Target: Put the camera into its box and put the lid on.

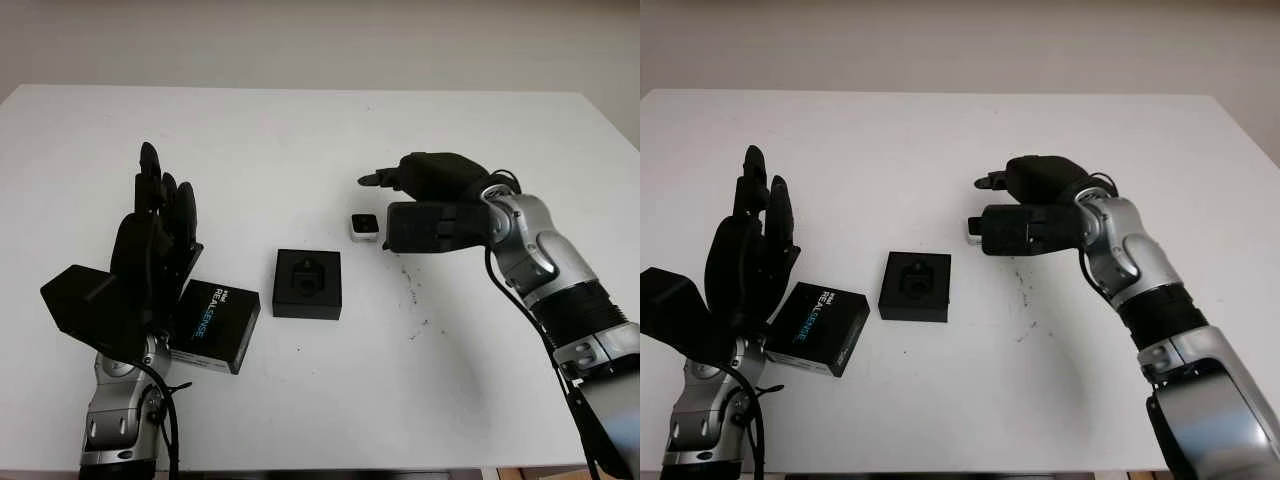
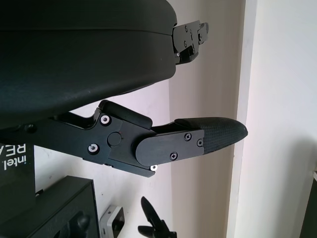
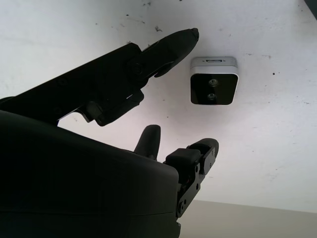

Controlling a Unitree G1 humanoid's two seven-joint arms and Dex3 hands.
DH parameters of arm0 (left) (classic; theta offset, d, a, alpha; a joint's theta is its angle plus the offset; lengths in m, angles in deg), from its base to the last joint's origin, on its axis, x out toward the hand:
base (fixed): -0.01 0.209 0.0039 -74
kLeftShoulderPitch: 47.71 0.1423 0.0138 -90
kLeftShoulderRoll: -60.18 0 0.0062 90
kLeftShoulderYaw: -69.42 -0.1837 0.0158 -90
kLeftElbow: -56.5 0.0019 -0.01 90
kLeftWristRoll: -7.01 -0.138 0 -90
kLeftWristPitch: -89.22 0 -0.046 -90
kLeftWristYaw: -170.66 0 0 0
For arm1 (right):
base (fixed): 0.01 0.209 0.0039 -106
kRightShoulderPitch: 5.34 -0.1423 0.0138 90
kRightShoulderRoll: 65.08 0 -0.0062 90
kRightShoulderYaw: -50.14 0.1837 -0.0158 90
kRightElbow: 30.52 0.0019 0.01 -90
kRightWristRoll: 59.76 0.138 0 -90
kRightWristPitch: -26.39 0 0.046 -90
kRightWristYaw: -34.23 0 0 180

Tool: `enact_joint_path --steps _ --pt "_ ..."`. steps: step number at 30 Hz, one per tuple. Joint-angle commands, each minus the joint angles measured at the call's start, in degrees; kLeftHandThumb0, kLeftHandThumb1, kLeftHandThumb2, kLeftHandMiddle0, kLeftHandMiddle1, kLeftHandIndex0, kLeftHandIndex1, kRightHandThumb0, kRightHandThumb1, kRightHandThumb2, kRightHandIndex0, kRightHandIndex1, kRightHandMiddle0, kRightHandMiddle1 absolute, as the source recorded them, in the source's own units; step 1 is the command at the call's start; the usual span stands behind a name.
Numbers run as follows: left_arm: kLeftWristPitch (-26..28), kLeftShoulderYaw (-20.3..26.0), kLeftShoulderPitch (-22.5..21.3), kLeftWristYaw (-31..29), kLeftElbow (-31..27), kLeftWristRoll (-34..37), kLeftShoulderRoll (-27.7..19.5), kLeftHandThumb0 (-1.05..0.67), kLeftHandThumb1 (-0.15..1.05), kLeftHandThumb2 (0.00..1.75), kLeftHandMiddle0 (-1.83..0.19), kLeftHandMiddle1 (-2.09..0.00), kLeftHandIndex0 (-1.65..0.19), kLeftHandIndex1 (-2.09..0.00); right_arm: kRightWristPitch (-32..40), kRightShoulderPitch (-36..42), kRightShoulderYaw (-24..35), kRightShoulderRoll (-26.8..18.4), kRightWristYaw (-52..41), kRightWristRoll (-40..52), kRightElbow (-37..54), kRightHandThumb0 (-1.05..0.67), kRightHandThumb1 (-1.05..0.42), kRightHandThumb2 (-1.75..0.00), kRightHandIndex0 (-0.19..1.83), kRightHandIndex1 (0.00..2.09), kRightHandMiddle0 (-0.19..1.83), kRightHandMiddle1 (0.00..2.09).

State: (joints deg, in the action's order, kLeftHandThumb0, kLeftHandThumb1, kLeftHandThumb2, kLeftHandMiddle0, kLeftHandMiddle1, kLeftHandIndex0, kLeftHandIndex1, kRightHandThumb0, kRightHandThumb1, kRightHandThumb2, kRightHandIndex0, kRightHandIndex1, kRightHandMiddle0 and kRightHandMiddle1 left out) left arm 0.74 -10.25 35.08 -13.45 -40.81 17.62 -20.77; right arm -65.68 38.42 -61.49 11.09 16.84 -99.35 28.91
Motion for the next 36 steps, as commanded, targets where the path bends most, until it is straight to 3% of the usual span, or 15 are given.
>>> enact_joint_path --steps 1,3,5,10,15,16,18,22,31,36 --pt "-0.37 0.00 -1.30 -0.17 -0.39 -0.23 -0.45 -0.75 1.05 0.55 0.19 0.00 0.19 0.00 -0.46 -1.58 -0.03 0.91 0.97 0.35 -1.42 -0.52 -0.77 -0.05 -0.11 1.65 0.49 0.09" --pt "-0.44 -0.04 -1.37 -0.34 -0.37 -0.14 -0.46 -0.74 1.05 0.56 0.19 0.00 0.19 0.00 -0.70 -1.36 0.26 1.68 2.63 0.64 -2.55 -0.52 -0.77 -0.05 -0.08 1.45 0.51 0.09" --pt "-0.82 -0.03 -1.50 -0.50 -0.08 -0.09 -0.44 -0.74 1.05 0.57 0.19 0.00 0.19 0.00 -0.82 -1.05 0.48 2.24 4.26 0.78 -3.08 -0.53 -0.76 -0.05 -0.07 1.46 0.53 0.10" --pt "-0.54 -0.23 -1.43 -0.65 -0.23 -0.37 -0.50 -0.74 1.05 0.58 0.19 0.00 0.19 0.00 -2.36 -0.51 0.08 2.76 8.85 0.19 -4.85 -0.56 -0.77 -0.05 0.04 1.14 0.58 0.13" --pt "-0.05 -0.32 -1.31 -0.27 -0.65 -0.58 -0.28 -0.74 1.05 0.59 0.19 0.00 0.19 0.00 -5.68 -0.36 -0.04 3.13 13.74 0.32 -7.64 -0.58 -0.78 -0.06 0.11 0.98 0.60 0.19" --pt "-0.08 -0.30 -1.24 -0.30 -0.74 -0.59 -0.28 -0.74 1.05 0.58 0.19 0.00 0.19 0.00 -6.04 -0.37 -0.05 3.22 14.35 0.33 -8.17 -0.58 -0.78 -0.06 0.12 0.93 0.57 0.25" --pt "0.08 -0.31 -1.19 -0.27 -0.95 -0.82 -0.42 -0.74 1.05 0.58 0.19 0.00 0.19 0.00 -6.68 -0.45 -0.25 3.39 15.73 0.08 -9.40 -0.58 -0.79 -0.05 0.19 0.75 0.40 0.59" --pt "-0.22 -0.18 -1.21 -0.33 -0.92 -0.86 -0.44 -0.74 1.05 0.58 0.19 0.00 0.19 0.00 -7.70 -0.45 -0.56 3.44 17.37 -0.12 -10.81 -0.58 -0.80 -0.05 0.25 0.64 0.32 0.77" --pt "-0.67 -0.17 -1.51 -0.40 -0.53 -0.71 -0.26 -0.74 1.05 0.59 0.19 0.00 0.19 0.00 -6.59 -0.32 -1.73 3.14 16.89 -1.27 -11.51 -0.58 -0.81 -0.06 0.27 0.56 0.30 0.78" --pt "-1.06 -0.11 -1.47 -0.37 -0.28 -0.56 -0.03 -0.74 1.05 0.58 0.19 0.00 0.19 0.00 -6.02 -0.04 -2.32 3.07 15.94 -1.47 -11.36 -0.57 -0.81 -0.05 0.33 0.40 0.35 0.59"
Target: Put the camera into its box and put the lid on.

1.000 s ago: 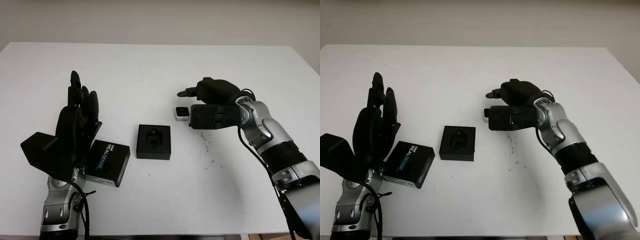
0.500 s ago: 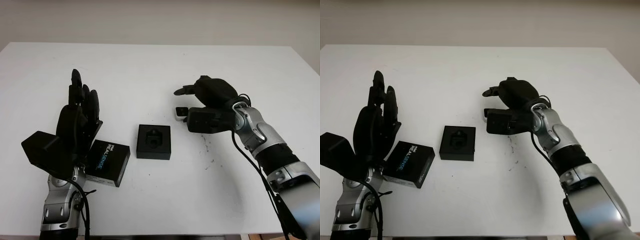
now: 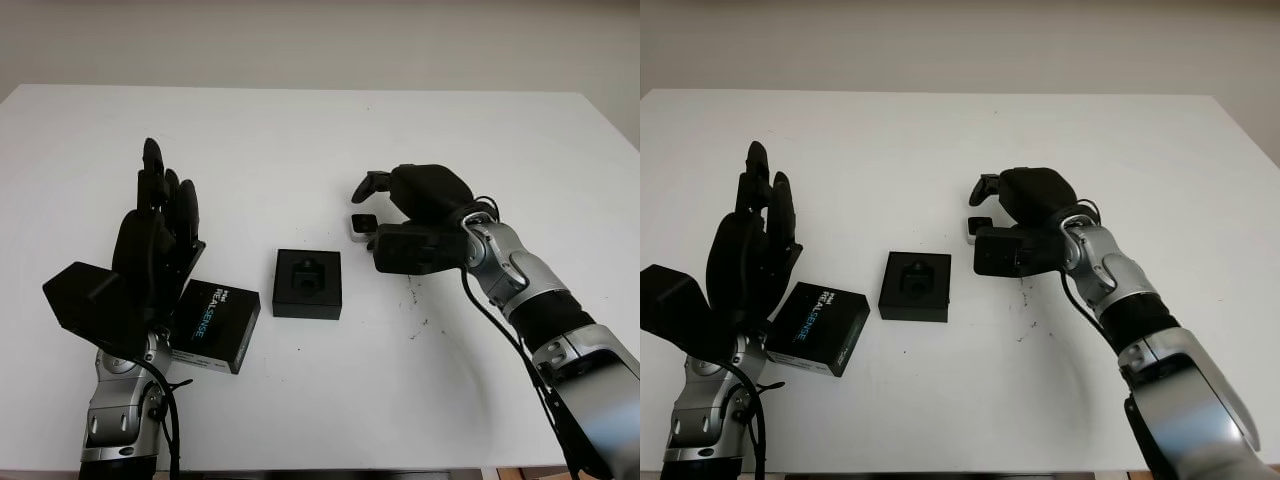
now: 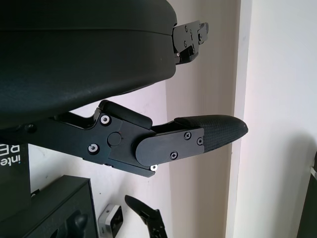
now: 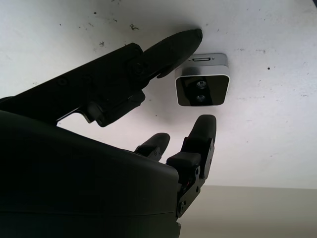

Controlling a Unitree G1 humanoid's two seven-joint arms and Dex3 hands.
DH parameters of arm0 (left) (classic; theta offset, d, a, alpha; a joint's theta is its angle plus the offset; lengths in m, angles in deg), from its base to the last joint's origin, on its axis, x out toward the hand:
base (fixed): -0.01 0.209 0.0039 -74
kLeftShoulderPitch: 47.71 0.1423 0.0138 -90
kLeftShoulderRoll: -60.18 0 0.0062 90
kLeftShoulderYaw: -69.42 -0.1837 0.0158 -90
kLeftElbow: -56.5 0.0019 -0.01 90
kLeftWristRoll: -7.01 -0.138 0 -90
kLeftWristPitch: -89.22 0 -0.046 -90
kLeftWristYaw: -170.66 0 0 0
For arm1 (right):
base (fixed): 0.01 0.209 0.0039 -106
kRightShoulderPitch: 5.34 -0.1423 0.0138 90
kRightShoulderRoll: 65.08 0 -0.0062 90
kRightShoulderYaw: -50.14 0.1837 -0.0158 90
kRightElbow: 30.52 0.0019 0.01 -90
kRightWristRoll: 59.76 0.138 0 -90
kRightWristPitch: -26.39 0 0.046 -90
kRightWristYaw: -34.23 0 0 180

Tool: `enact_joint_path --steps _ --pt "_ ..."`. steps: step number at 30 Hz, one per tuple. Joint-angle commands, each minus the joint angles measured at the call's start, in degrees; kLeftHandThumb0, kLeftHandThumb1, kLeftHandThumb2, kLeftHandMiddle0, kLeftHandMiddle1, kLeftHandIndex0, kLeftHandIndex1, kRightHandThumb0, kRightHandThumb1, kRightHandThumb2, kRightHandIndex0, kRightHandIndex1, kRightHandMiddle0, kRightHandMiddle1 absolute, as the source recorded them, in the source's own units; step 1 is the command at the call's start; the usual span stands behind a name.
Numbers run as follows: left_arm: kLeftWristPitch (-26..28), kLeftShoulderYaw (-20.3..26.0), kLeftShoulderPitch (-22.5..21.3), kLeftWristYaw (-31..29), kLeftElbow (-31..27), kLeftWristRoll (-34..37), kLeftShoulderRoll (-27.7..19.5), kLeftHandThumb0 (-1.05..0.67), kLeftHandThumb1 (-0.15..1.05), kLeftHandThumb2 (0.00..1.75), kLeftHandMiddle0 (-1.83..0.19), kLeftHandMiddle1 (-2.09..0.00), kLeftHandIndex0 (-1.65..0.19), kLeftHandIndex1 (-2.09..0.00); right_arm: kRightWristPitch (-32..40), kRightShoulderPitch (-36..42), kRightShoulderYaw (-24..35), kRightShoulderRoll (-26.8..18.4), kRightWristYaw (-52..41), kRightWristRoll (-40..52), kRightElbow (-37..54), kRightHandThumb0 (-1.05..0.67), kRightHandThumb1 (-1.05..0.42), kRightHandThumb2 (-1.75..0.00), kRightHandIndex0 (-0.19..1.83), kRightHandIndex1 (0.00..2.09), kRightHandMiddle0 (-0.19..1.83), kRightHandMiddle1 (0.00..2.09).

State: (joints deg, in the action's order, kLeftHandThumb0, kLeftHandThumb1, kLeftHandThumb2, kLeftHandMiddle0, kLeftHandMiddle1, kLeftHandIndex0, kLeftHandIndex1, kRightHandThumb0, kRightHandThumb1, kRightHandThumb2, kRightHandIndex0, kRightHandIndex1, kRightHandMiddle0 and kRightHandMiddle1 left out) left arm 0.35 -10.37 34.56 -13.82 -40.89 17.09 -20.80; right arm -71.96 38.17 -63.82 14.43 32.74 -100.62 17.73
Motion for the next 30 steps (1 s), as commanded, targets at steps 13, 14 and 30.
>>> enact_joint_path --steps 13,14,30 --pt "-0.39 -0.25 -0.63 0.50 -0.66 -0.16 0.24 -0.74 1.05 0.57 0.19 0.00 0.19 0.00 -0.83 0.55 -1.59 0.45 6.12 -2.20 -3.58 -0.58 -0.83 -0.06 0.43 0.41 0.47 0.59" --pt "-0.48 -0.22 -0.61 0.46 -0.59 -0.11 0.24 -0.74 1.05 0.57 0.19 0.00 0.19 0.00 -1.07 0.52 -1.78 0.52 7.04 -2.35 -4.09 -0.57 -0.84 -0.06 0.42 0.47 0.46 0.66" --pt "-0.41 -0.08 -0.44 0.40 -0.67 -0.26 0.02 -0.75 1.05 0.57 0.19 0.00 0.19 0.00 -6.41 -0.28 -2.28 1.61 15.80 -1.91 -11.48 -0.42 -0.89 -0.05 0.28 1.00 0.46 1.39"
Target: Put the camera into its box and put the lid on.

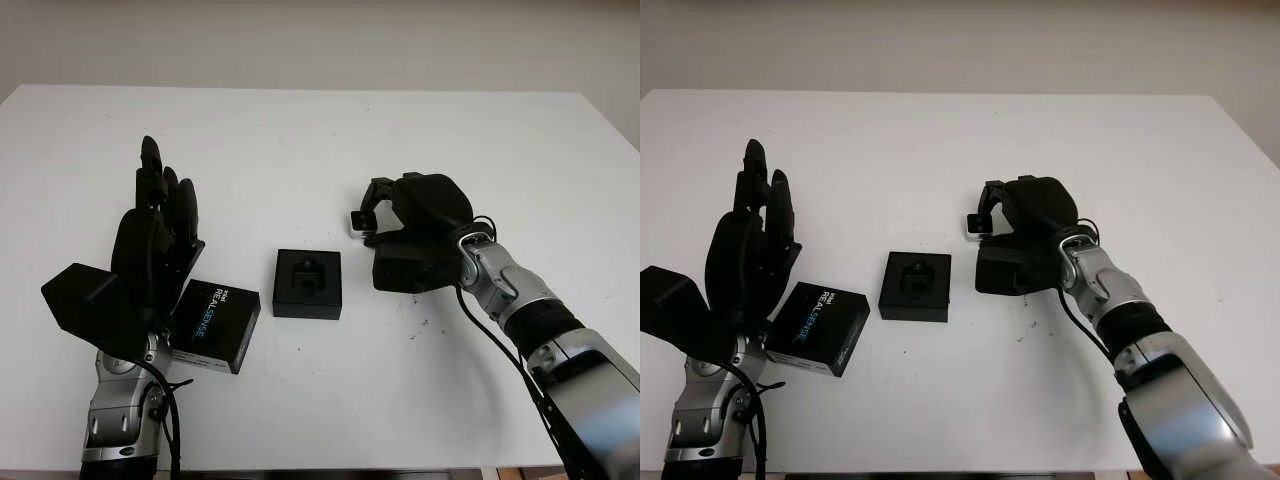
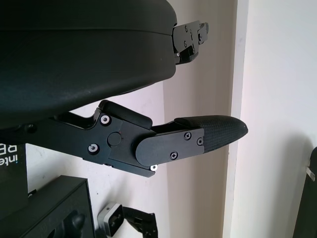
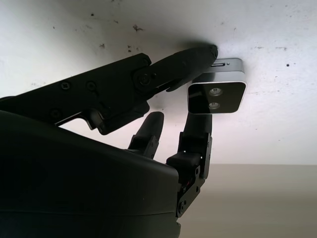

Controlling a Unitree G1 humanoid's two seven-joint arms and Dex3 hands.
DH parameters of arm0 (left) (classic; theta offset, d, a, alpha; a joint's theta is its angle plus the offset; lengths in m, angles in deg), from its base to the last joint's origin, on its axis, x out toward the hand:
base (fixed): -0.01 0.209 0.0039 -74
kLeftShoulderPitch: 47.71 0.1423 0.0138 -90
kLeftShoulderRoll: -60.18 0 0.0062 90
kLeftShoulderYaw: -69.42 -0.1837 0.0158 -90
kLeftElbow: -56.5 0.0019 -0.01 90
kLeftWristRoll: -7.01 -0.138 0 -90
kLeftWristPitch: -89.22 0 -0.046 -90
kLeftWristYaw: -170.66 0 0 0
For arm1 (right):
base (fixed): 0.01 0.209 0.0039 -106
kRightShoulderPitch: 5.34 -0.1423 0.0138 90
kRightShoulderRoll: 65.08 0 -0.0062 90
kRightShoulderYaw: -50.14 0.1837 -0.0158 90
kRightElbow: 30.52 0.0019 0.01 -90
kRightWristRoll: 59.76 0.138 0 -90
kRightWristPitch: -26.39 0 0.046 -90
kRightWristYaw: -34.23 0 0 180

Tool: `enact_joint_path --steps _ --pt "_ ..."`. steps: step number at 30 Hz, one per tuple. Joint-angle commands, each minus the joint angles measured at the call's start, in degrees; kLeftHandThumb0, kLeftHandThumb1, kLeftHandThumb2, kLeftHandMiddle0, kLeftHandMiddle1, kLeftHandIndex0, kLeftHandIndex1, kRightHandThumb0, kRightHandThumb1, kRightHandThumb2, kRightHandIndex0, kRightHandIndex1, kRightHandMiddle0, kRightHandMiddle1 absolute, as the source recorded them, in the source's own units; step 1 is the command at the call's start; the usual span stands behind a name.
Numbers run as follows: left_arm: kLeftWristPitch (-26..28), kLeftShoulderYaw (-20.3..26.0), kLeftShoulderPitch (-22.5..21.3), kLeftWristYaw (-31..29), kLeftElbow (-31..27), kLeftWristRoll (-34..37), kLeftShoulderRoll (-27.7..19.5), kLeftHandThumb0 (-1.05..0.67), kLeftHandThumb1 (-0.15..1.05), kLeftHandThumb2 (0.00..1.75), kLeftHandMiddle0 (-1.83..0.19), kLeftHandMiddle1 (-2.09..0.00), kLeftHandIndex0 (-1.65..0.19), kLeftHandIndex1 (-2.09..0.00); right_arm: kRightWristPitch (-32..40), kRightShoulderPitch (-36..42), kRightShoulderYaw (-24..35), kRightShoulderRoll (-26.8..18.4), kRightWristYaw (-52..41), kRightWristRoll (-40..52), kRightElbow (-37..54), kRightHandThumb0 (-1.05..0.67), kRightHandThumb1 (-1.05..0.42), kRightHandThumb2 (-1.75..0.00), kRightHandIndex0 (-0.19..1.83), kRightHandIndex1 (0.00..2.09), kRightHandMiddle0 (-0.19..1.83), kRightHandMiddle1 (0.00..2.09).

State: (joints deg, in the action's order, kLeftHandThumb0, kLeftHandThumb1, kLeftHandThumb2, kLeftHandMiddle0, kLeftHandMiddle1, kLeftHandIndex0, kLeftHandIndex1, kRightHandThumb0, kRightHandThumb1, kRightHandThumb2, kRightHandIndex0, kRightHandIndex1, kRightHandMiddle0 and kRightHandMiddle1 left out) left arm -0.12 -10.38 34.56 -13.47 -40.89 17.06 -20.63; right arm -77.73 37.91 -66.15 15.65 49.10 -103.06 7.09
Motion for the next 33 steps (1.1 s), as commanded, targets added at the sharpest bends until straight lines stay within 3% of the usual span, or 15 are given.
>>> enact_joint_path --steps 1,16,22,27,30,33 --pt "0.07 -0.08 -0.45 0.07 -0.66 -0.19 -0.13 -0.75 1.05 0.57 0.19 0.00 0.19 0.00 -0.83 -0.04 0.22 0.45 -1.21 1.04 -1.07 -0.41 -0.90 -0.06 0.27 1.02 0.45 1.40" --pt "-0.06 -0.11 -0.29 -0.45 -0.38 0.10 -0.07 -0.74 1.05 0.58 0.19 0.00 0.19 0.00 -1.98 0.44 6.59 3.40 -9.13 12.75 -2.61 -0.31 -0.96 -0.06 0.13 1.07 0.35 1.47" --pt "1.14 -0.12 0.08 -0.17 -1.34 -0.18 -0.23 -0.74 1.05 0.60 0.19 0.00 0.19 0.00 -4.06 0.35 9.38 5.01 -8.43 16.52 -5.39 -0.30 -0.96 -0.05 0.06 1.18 0.34 1.62" --pt "1.22 -0.02 0.19 -0.34 -1.29 -0.26 -0.49 -0.73 1.05 0.61 0.19 0.00 0.19 0.00 -4.69 0.77 12.21 6.43 -8.51 20.33 -6.79 -0.29 -0.97 -0.06 0.01 1.09 0.28 1.77" --pt "0.94 0.21 0.12 -0.78 -0.97 0.07 -0.63 -0.73 1.05 0.61 0.19 0.00 0.19 0.00 -4.92 1.11 13.04 6.70 -9.08 21.54 -7.03 -0.28 -0.98 -0.05 0.07 0.84 0.25 1.77" --pt "1.40 0.29 0.12 -0.73 -1.16 -0.01 -0.78 -0.74 1.05 0.60 0.19 0.00 0.19 0.00 -5.64 1.44 13.64 6.74 -9.57 22.42 -7.22 -0.27 -0.98 -0.05 0.08 0.75 0.26 1.76"
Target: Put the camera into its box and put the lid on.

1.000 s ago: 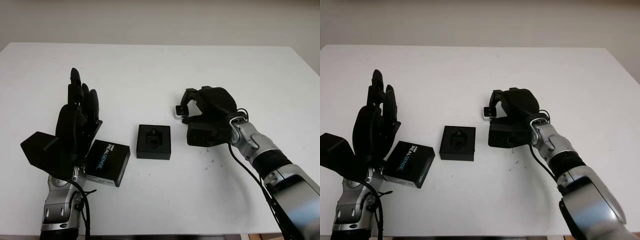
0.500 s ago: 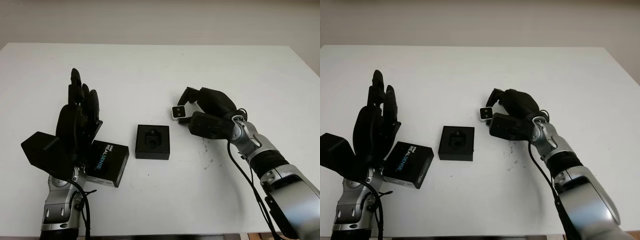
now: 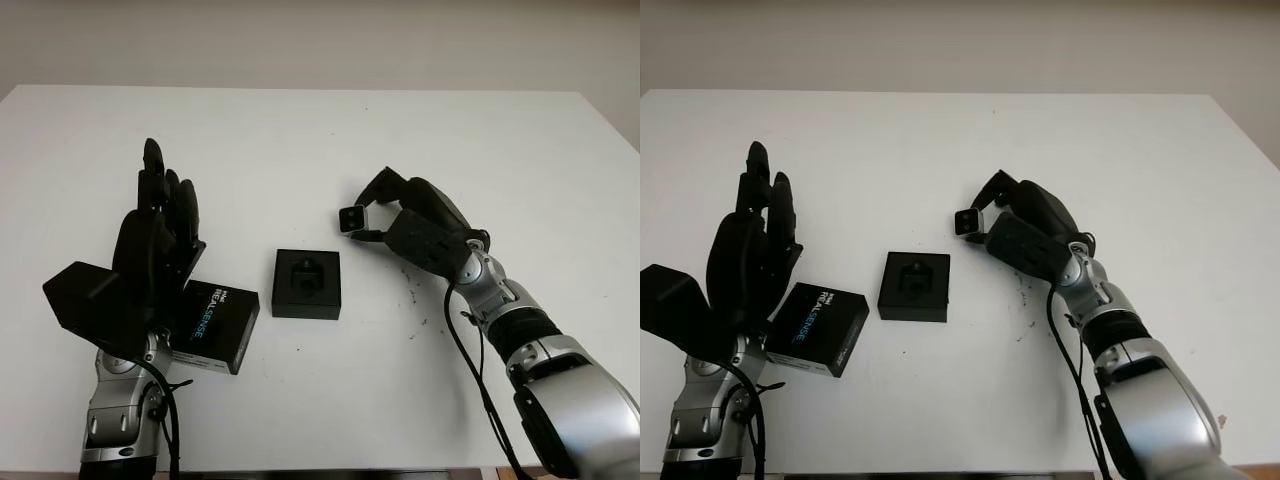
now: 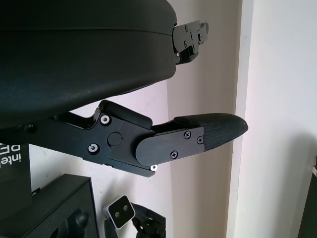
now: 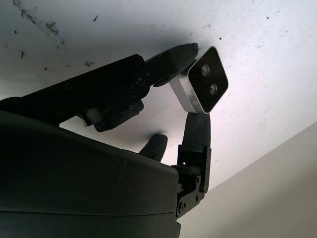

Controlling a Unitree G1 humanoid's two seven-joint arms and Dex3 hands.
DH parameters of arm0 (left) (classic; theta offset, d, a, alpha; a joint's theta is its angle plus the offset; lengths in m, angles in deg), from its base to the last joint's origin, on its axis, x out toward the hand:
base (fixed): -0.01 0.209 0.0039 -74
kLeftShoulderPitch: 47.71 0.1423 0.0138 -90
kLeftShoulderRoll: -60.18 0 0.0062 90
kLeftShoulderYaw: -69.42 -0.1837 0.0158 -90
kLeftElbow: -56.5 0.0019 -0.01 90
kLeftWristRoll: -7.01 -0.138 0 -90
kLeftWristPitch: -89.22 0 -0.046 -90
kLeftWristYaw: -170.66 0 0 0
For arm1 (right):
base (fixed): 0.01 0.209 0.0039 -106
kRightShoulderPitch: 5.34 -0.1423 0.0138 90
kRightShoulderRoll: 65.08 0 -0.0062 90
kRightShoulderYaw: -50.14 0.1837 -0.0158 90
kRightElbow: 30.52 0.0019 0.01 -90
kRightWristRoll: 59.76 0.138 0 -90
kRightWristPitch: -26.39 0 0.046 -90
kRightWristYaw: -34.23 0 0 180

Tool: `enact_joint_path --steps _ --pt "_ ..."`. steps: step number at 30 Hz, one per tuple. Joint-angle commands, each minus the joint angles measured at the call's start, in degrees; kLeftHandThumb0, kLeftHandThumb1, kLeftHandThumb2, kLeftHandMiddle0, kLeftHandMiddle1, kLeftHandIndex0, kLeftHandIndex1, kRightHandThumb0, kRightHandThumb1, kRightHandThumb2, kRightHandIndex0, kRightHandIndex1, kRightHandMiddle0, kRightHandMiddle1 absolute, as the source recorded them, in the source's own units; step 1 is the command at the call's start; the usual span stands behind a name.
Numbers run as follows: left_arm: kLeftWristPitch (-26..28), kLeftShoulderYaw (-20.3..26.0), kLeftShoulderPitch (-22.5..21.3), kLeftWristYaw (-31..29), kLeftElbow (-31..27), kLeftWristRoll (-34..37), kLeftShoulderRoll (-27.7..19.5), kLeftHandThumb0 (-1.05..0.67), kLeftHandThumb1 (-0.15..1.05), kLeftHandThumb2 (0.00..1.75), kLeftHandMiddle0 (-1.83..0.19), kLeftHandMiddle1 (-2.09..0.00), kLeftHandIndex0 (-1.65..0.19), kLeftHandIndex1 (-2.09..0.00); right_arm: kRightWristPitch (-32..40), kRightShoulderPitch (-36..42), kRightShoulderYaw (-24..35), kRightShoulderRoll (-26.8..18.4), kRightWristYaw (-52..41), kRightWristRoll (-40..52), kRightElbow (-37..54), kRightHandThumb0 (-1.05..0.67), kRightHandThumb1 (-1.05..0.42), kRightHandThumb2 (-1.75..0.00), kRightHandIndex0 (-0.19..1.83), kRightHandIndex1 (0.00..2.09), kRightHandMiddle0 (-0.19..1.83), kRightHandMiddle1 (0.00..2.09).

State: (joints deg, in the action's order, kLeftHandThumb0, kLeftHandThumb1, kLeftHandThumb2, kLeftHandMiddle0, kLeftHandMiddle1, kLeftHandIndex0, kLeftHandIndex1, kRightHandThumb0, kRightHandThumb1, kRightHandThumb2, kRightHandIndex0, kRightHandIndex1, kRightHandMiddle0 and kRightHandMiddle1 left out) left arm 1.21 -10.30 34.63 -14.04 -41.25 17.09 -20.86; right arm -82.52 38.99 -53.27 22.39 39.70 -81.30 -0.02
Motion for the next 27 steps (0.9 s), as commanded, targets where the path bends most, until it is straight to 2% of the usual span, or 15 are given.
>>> enact_joint_path --steps 1,7,14,20,24,27 --pt "0.22 0.22 0.09 -0.19 -0.89 -0.06 -0.64 -0.74 1.05 0.60 0.19 0.00 0.19 0.00 -1.11 0.50 1.10 0.05 -0.31 1.06 -0.17 -0.27 -0.98 -0.05 0.08 0.74 0.26 1.76" --pt "0.59 0.28 0.32 -0.42 -1.22 0.03 -1.07 -0.74 1.05 0.59 0.19 0.00 0.19 0.00 -0.78 1.32 3.07 0.22 -1.41 3.32 1.62 -0.29 -0.96 -0.05 0.14 0.63 0.31 1.76" --pt "1.53 0.32 0.33 -0.63 -1.73 0.53 -1.28 -0.73 1.05 0.60 0.19 0.00 0.19 0.00 -0.93 4.42 7.46 1.02 -5.21 9.41 8.86 -0.31 -0.95 -0.05 0.16 0.58 0.32 1.72" --pt "1.82 0.36 0.12 -0.67 -1.63 0.49 -1.40 -0.74 1.05 0.59 0.19 0.00 0.19 0.00 5.20 9.47 11.39 3.38 -11.21 17.52 23.28 -0.39 -0.98 -0.06 0.11 0.56 0.29 1.71" --pt "1.79 0.40 -0.02 -0.78 -1.52 0.64 -1.37 -0.74 1.05 0.59 0.19 0.00 0.19 0.00 9.33 12.22 12.29 4.70 -12.89 19.81 31.07 -0.38 -0.98 -0.06 0.11 0.56 0.29 1.69" --pt "1.44 0.40 -0.03 -0.94 -1.34 0.51 -1.51 -0.74 1.05 0.59 0.19 0.00 0.19 0.00 13.56 14.71 13.75 7.27 -15.06 24.79 37.66 -0.36 -0.97 -0.05 0.10 0.56 0.29 1.70"
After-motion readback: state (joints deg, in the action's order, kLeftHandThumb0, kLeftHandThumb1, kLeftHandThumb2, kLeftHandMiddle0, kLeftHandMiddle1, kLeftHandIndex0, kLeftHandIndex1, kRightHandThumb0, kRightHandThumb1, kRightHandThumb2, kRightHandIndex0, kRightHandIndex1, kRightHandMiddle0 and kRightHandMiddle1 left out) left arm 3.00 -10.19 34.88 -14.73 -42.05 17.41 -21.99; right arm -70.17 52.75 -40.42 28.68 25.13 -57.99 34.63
